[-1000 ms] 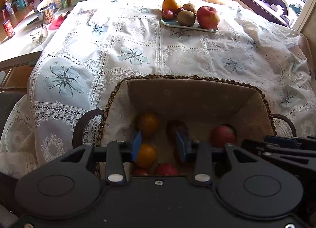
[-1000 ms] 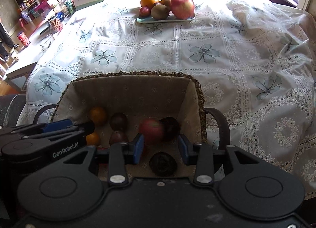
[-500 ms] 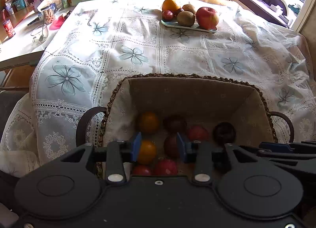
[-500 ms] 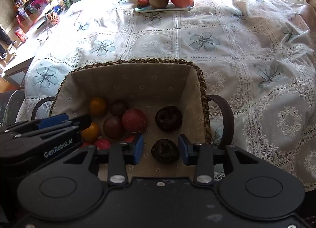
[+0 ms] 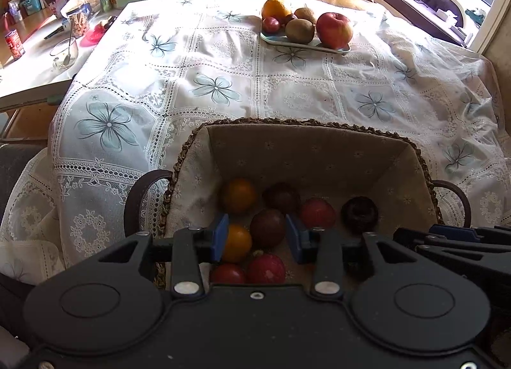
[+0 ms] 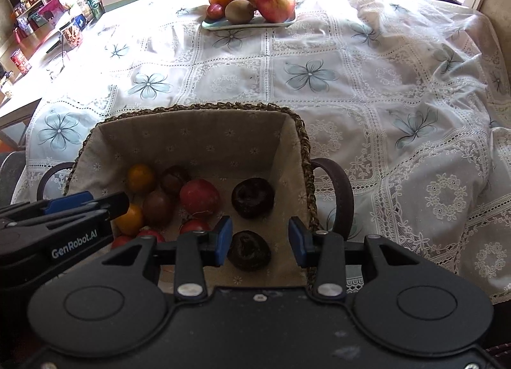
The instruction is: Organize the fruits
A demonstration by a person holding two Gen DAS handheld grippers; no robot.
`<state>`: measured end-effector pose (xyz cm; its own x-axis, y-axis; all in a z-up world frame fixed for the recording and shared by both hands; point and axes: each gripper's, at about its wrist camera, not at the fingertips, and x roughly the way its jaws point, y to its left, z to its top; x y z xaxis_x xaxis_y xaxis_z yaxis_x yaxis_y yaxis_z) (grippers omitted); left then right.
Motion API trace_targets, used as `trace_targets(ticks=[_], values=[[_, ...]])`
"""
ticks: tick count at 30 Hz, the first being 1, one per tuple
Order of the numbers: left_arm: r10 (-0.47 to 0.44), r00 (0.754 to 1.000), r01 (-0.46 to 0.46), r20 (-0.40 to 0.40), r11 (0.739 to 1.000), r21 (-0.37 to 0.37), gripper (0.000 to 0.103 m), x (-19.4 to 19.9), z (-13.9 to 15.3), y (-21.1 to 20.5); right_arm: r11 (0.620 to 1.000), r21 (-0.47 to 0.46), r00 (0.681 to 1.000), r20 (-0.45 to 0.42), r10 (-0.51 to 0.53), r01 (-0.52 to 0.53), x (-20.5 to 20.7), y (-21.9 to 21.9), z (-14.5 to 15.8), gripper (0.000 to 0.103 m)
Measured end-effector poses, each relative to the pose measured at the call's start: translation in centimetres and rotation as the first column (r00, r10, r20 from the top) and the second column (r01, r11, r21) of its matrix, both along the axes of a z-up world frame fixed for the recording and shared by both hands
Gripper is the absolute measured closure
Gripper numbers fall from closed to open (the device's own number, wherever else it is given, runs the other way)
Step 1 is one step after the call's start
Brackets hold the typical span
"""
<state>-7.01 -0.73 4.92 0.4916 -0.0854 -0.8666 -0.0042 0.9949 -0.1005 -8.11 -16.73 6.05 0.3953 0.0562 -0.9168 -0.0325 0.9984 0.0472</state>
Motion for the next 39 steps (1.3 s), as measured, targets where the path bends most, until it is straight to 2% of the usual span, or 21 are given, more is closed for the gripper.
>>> trace_targets(ticks=[39], values=[[0.001,1.0,-0.001,-0.001,1.0,0.012,0.055,-0.15,-0.24,-0.1,1.0,-0.021,1.0,-0.003,0.004,-0.004,0.13,0.8,-0.81,0.062]])
